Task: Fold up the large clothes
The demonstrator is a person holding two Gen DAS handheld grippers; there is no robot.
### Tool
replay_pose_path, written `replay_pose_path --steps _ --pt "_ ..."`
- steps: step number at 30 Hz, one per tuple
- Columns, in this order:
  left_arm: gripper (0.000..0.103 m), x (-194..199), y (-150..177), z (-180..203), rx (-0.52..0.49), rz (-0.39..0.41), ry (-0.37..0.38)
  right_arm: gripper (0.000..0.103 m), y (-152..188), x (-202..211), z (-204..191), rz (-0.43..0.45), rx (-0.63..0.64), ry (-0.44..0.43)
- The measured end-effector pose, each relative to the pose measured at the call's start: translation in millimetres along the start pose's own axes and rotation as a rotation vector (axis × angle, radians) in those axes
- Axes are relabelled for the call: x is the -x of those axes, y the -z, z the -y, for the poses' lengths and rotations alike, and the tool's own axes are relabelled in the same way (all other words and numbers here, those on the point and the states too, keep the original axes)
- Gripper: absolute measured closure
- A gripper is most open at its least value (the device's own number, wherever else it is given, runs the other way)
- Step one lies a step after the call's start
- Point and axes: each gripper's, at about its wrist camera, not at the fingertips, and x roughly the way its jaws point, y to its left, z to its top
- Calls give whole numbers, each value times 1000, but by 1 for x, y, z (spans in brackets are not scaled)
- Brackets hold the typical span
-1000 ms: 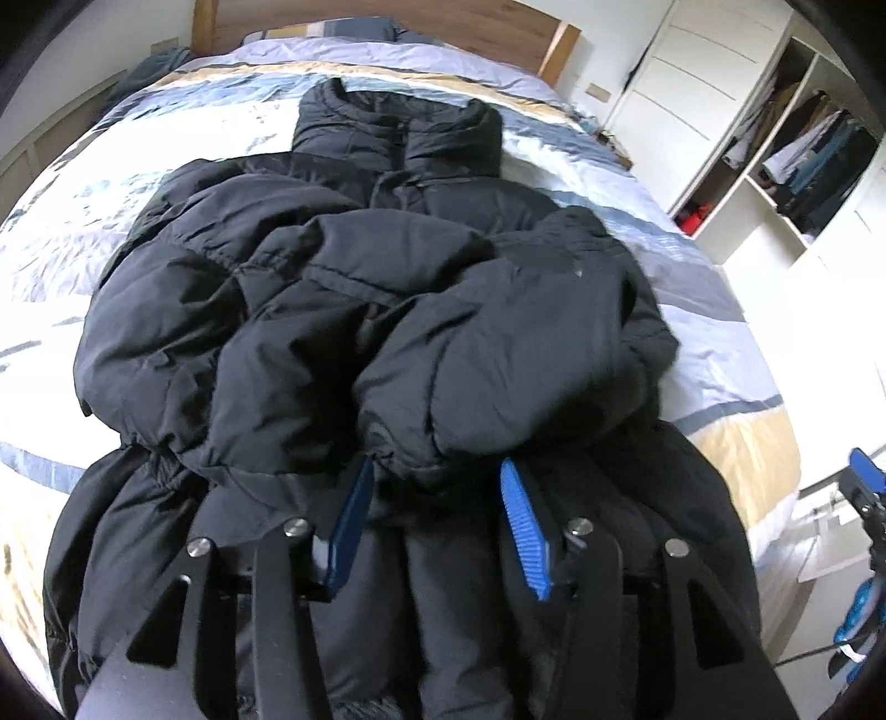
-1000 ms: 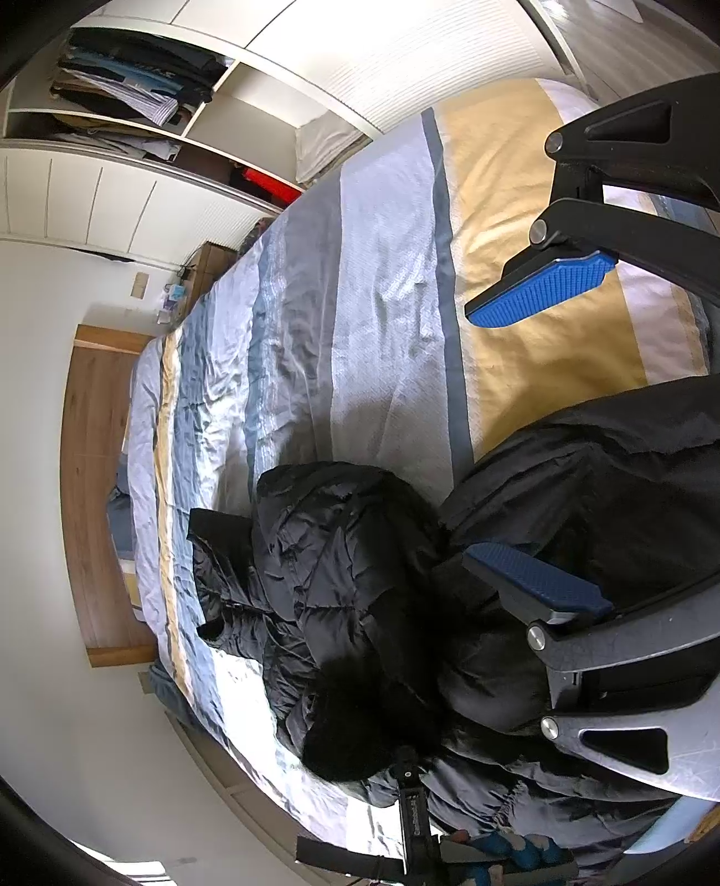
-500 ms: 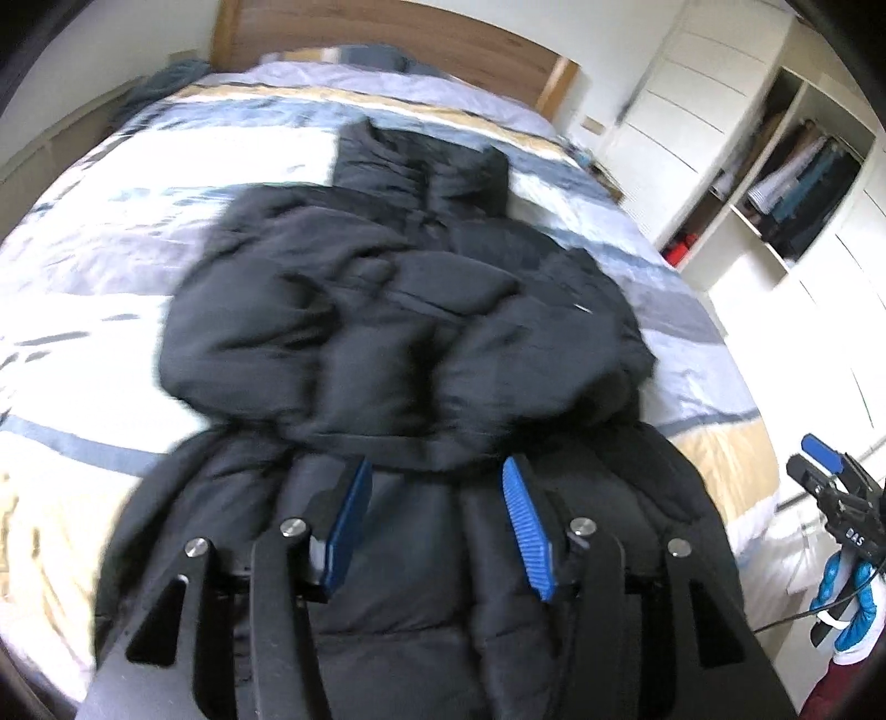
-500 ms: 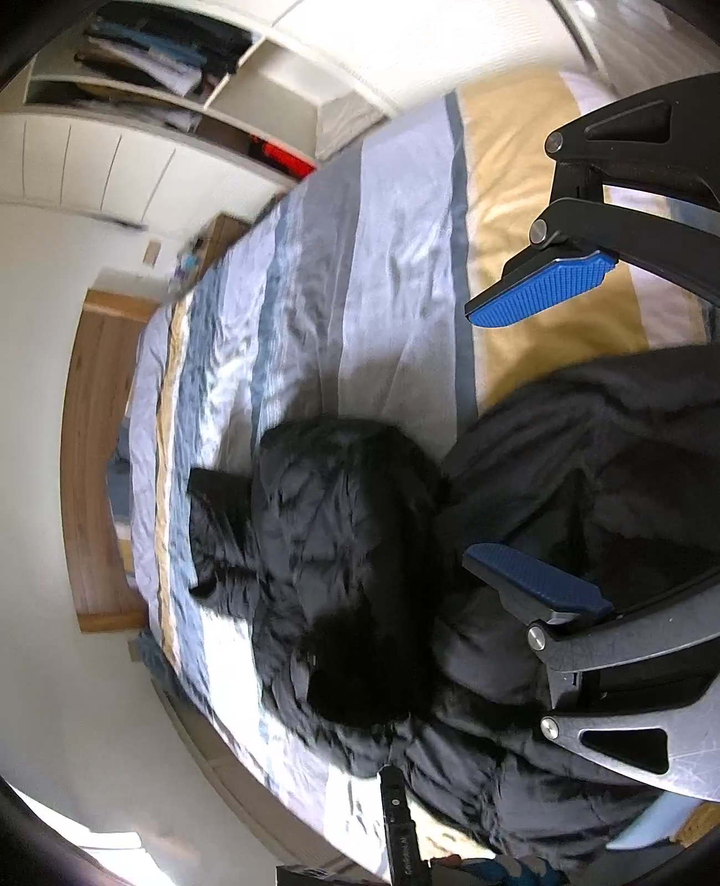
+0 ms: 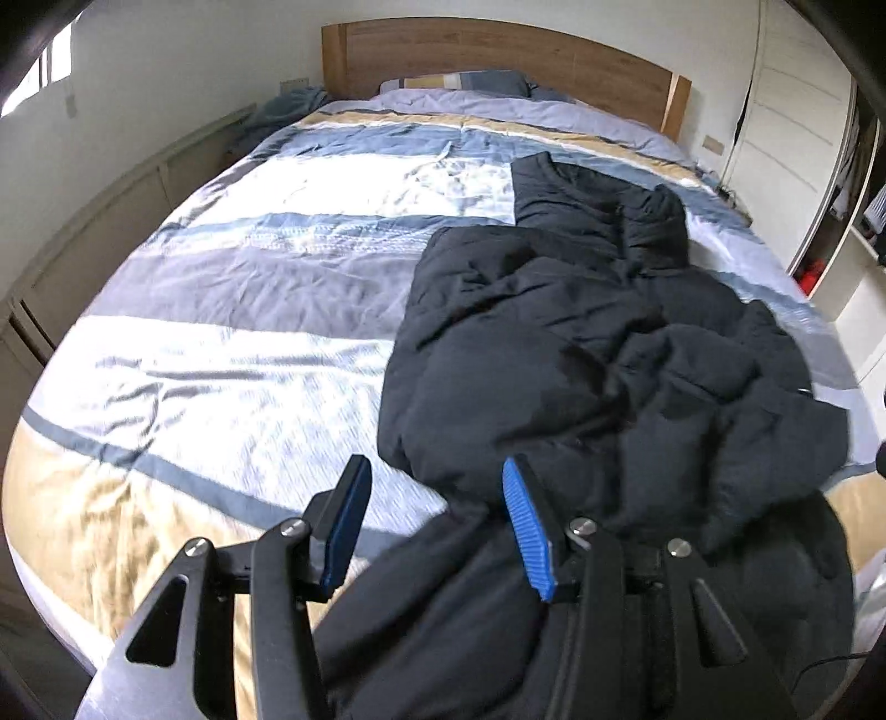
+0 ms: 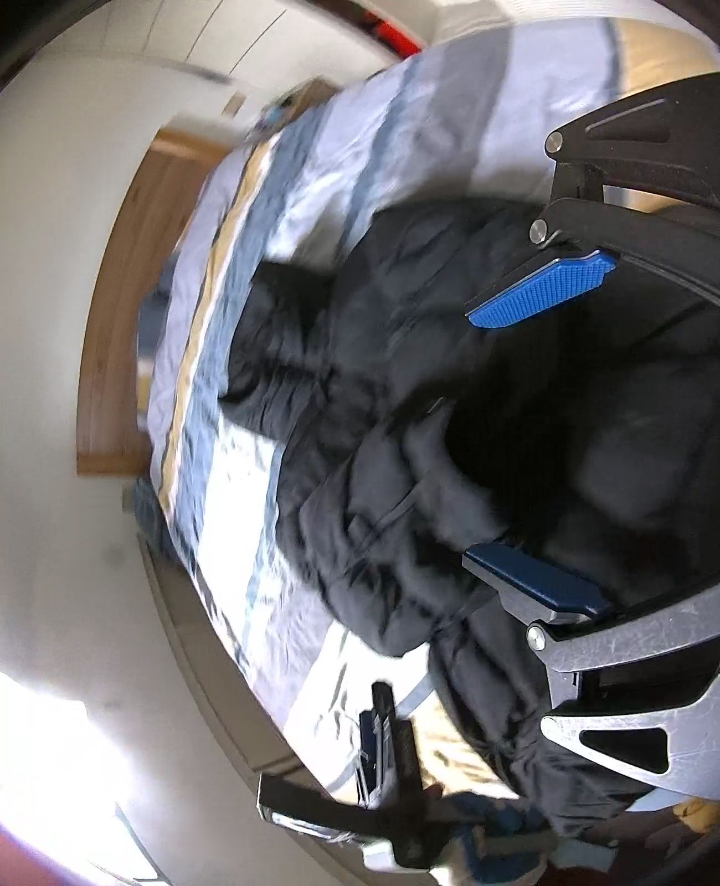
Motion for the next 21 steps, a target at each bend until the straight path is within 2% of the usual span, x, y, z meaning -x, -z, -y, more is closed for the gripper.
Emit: replay_pose_path --steps 5,11,21 --pt "55 -25 -11 12 -71 27 -70 23 -18 -53 -22 -45 62 -12" --pt "55 -56 -20 35 -165 79 -185 23 -6 -105 -17 -134 68 9" --pt "55 -82 -21 55 -225 121 -218 23 14 -132 -9 -177 72 -2"
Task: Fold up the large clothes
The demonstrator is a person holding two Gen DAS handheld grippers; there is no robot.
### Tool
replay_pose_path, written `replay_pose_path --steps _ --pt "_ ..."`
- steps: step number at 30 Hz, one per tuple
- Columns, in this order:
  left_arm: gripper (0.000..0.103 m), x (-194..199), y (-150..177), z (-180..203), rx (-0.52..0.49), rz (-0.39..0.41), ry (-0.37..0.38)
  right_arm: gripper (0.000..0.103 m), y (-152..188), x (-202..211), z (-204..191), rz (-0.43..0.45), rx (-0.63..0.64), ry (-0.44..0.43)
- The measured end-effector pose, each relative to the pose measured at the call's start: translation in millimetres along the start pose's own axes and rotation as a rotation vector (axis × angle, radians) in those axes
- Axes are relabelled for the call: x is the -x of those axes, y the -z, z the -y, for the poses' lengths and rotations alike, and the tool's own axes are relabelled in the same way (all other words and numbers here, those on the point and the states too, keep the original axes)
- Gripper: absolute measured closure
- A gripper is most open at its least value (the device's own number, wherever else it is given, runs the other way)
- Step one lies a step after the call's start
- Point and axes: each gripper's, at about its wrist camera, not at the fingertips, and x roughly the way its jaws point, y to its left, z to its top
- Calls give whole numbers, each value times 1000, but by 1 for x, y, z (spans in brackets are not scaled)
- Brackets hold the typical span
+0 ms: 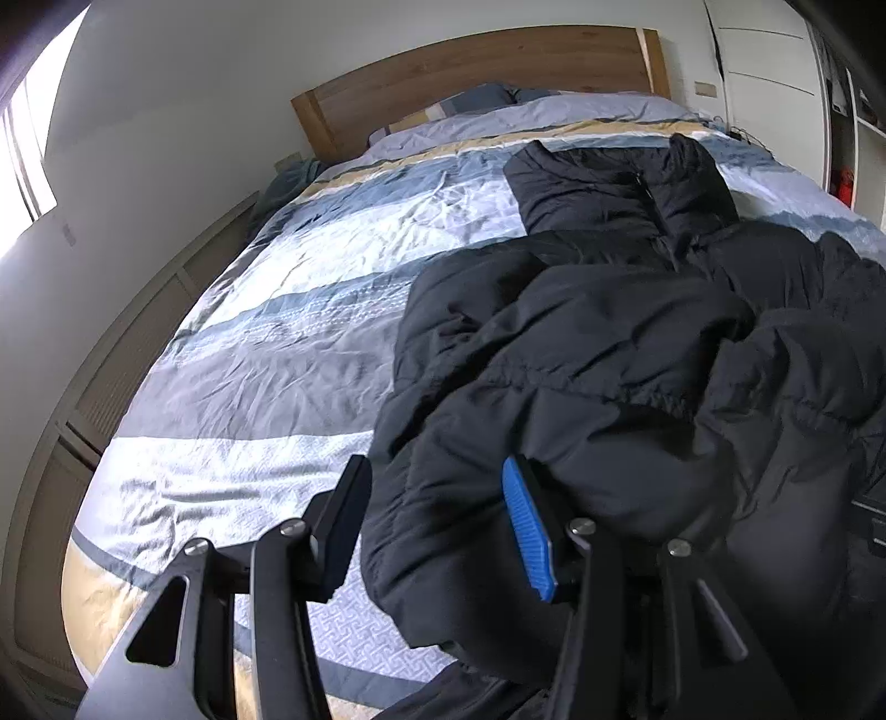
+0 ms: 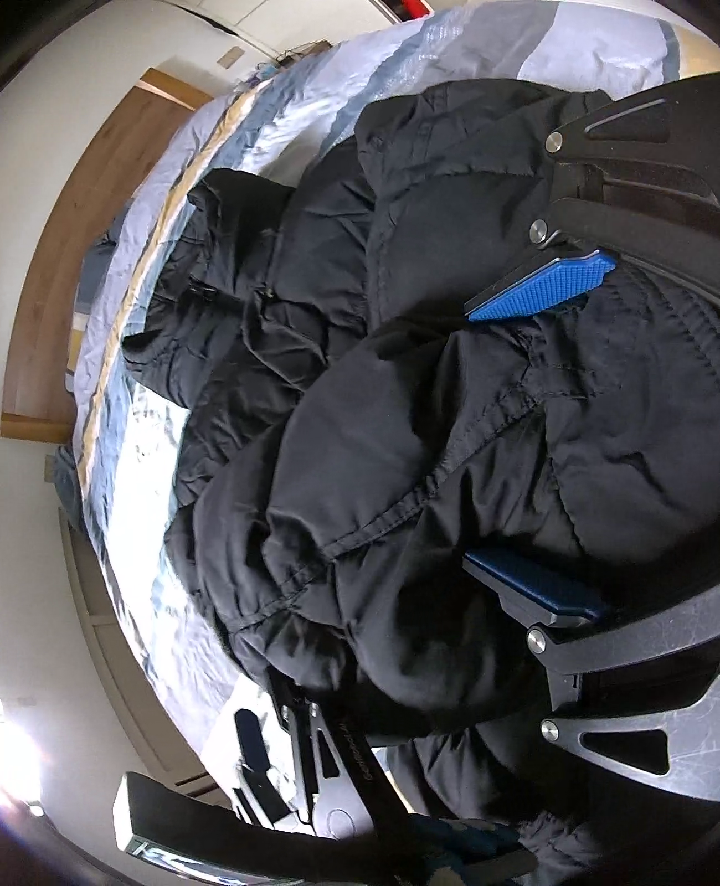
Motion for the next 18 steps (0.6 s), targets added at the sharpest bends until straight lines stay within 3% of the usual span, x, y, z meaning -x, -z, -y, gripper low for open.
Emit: replay_pose_path --steps 18 --pt "55 -24 15 4 41 -19 54 13 17 -27 9 7 -10 -45"
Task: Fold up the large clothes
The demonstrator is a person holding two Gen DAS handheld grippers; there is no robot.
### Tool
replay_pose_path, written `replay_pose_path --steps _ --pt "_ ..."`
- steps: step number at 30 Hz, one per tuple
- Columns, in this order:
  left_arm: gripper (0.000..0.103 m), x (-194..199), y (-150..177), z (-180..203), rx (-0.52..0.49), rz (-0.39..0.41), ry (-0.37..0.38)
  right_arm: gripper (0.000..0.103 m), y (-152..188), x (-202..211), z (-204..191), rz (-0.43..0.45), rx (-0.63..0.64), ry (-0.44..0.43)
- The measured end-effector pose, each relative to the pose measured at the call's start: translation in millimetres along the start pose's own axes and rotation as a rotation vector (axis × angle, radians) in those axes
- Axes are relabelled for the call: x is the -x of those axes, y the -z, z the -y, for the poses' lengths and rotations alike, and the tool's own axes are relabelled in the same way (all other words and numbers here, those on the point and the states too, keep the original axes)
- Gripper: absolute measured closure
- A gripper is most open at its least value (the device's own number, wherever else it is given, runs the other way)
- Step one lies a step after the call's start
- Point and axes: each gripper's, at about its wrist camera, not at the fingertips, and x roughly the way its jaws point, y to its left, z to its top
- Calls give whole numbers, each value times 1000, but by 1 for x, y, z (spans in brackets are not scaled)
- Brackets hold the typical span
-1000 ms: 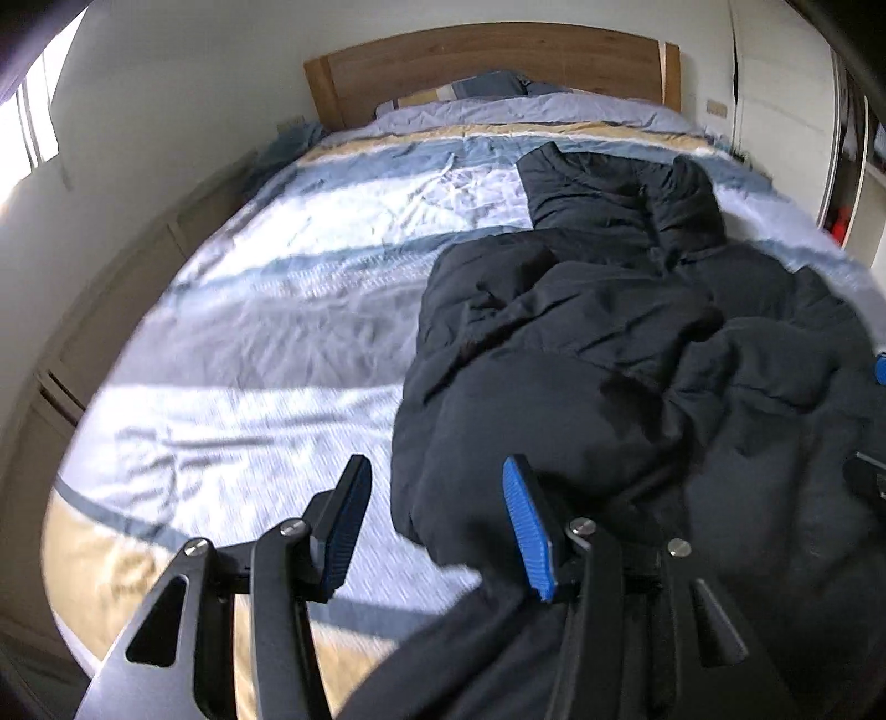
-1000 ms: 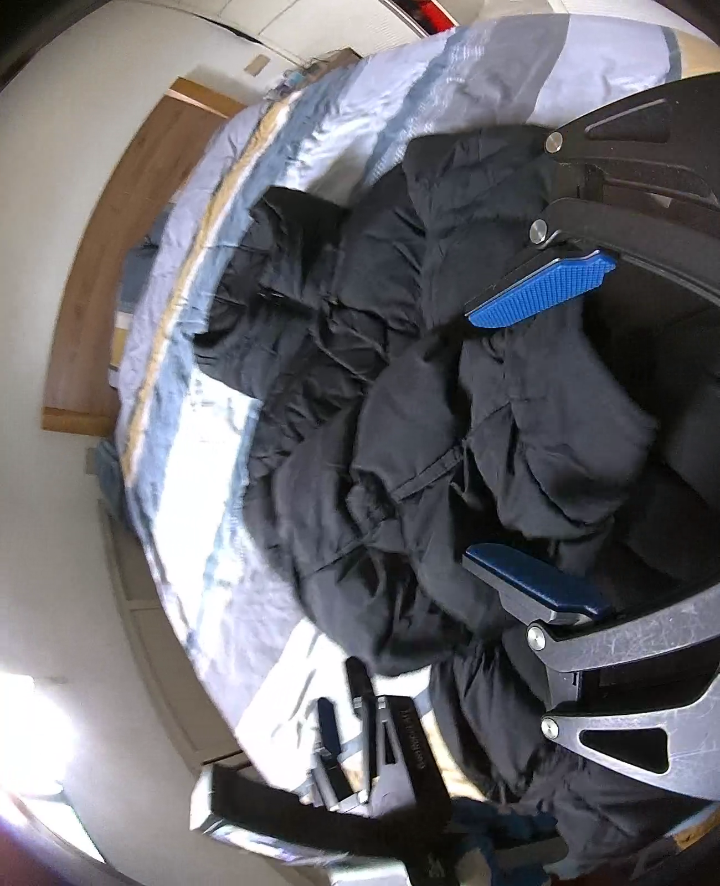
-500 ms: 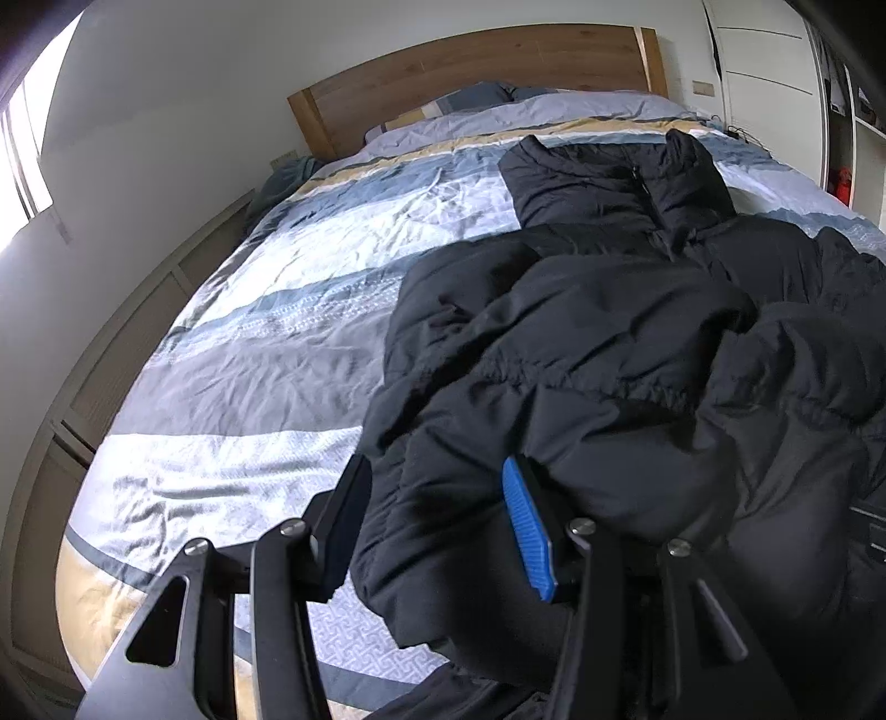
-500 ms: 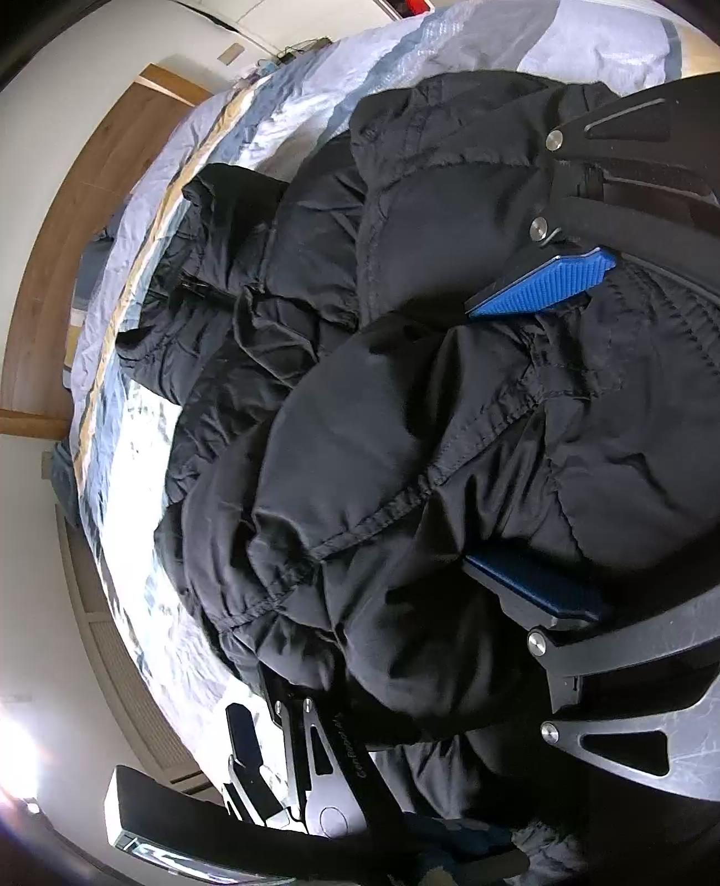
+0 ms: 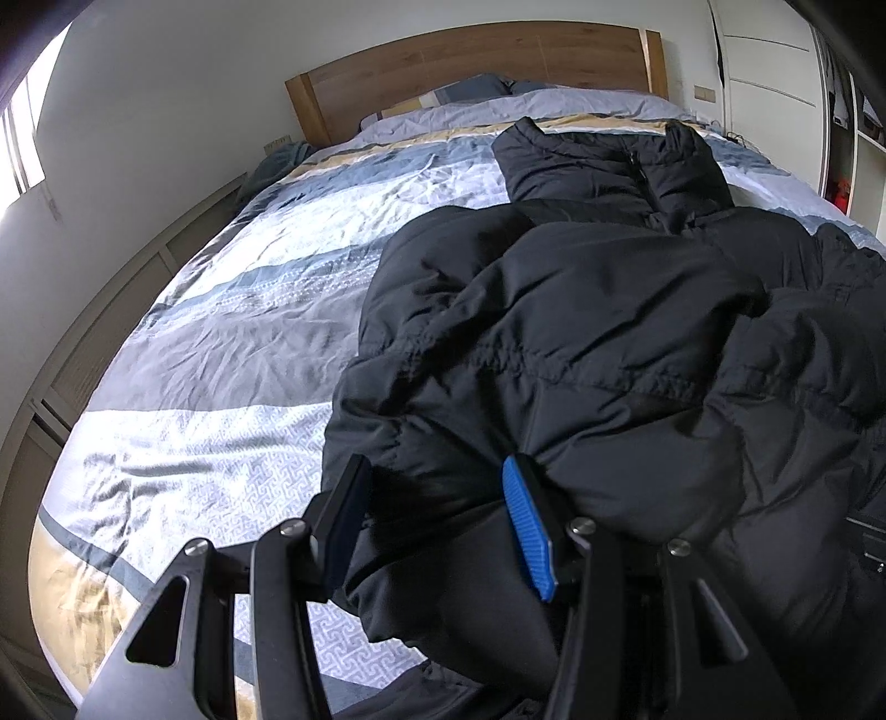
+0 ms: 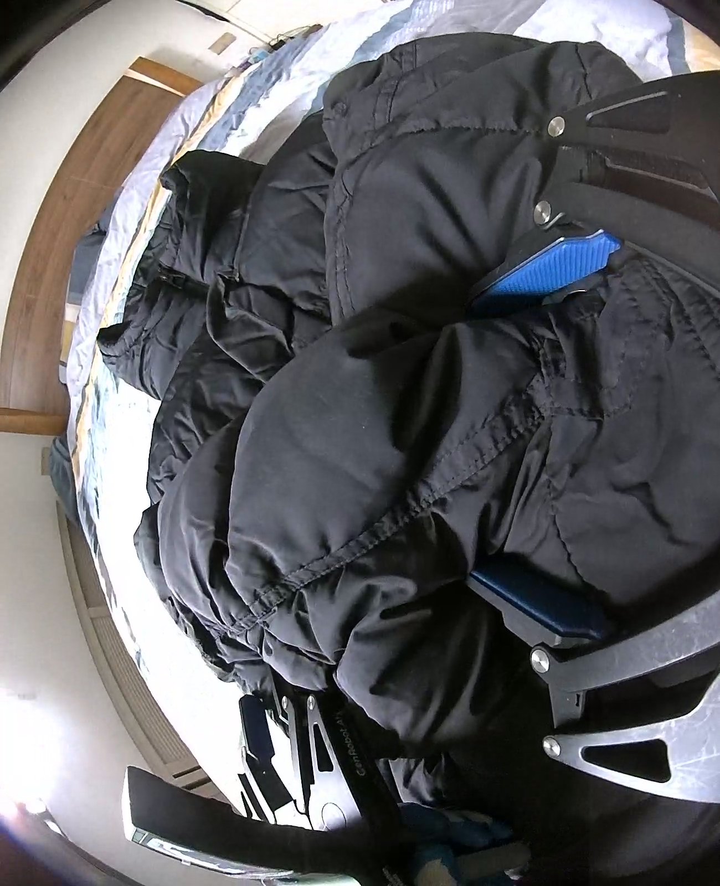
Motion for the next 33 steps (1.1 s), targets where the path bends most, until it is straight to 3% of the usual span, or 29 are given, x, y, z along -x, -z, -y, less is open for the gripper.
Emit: replay_pose_path --steps 25,33 --pt "55 3 3 3 -15 -29 -13 12 16 12 7 -10 -35 -4" --pt "55 18 2 -7 -1 -76 14 13 23 30 14 -18 -43 14"
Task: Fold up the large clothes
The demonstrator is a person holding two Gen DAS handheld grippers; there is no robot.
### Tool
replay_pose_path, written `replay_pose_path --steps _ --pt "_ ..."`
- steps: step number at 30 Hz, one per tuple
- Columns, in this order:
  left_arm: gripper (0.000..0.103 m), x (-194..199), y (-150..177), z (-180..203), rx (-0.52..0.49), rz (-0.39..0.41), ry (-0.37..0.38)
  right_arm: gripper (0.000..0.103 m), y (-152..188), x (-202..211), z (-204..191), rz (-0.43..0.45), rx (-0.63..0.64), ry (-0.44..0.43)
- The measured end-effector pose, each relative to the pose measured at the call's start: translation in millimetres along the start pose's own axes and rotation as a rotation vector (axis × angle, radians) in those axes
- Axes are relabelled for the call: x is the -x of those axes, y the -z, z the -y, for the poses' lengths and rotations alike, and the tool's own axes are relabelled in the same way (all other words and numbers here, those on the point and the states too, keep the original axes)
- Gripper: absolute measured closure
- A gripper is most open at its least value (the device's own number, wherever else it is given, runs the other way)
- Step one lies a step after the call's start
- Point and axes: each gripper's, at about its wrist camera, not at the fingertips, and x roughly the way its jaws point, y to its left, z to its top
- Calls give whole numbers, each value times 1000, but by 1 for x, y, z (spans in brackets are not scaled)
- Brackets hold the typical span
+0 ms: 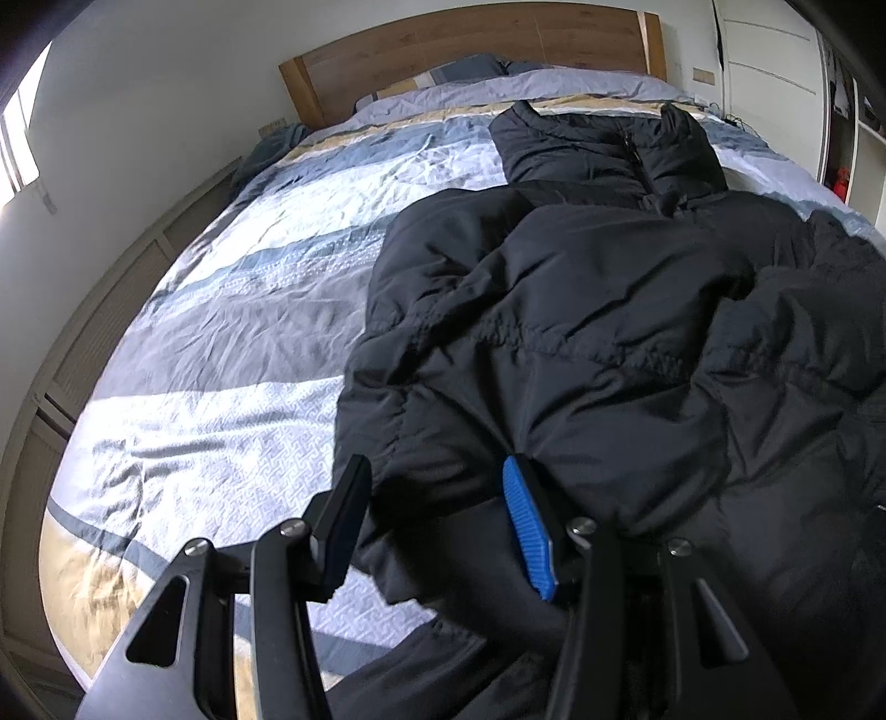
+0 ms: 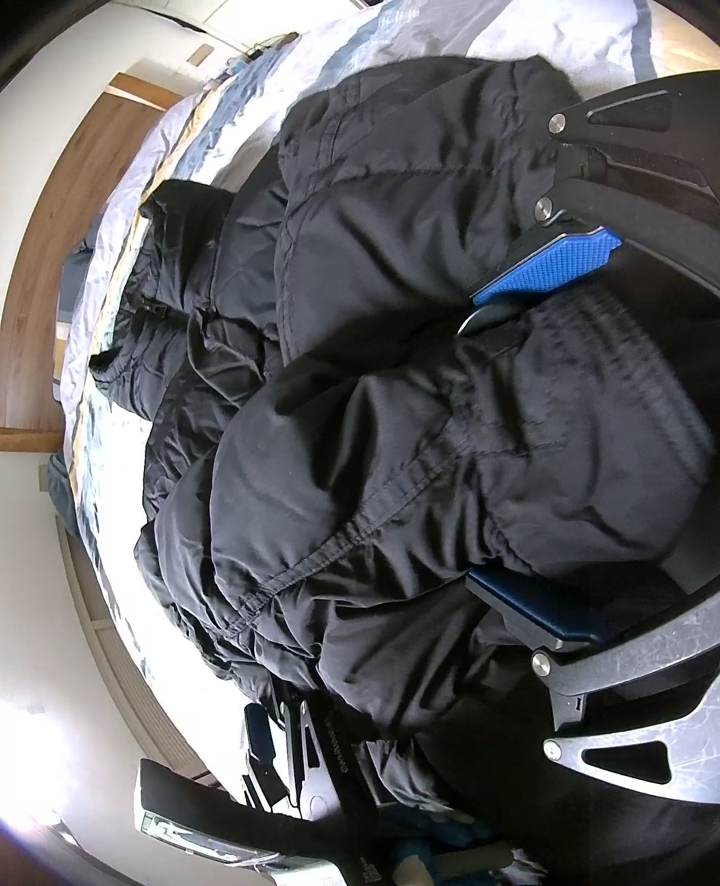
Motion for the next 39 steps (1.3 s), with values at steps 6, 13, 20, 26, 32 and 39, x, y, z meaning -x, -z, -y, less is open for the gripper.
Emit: replay_pose_path --steps 6,13,20,26,32,39 --pt "55 25 -13 -26 24 2 -7 12 8 39 29 40 -13 70" --pt "42 40 -90 -71 68 22 38 12 -12 83 105 106 -86 174" --pt "39 8 -217 -100 138 -5 118 4 -101 95 186 215 -141 174" --pt "34 -57 -298 -95 269 -16 257 3 -177 33 248 244 -275 54" --pt "34 -149 -333 -56 364 -41 378 1 -235 -78 303 245 -465 -78" --pt "34 -237 -344 -7 430 -73 464 0 -261 -167 330 243 -550 -138"
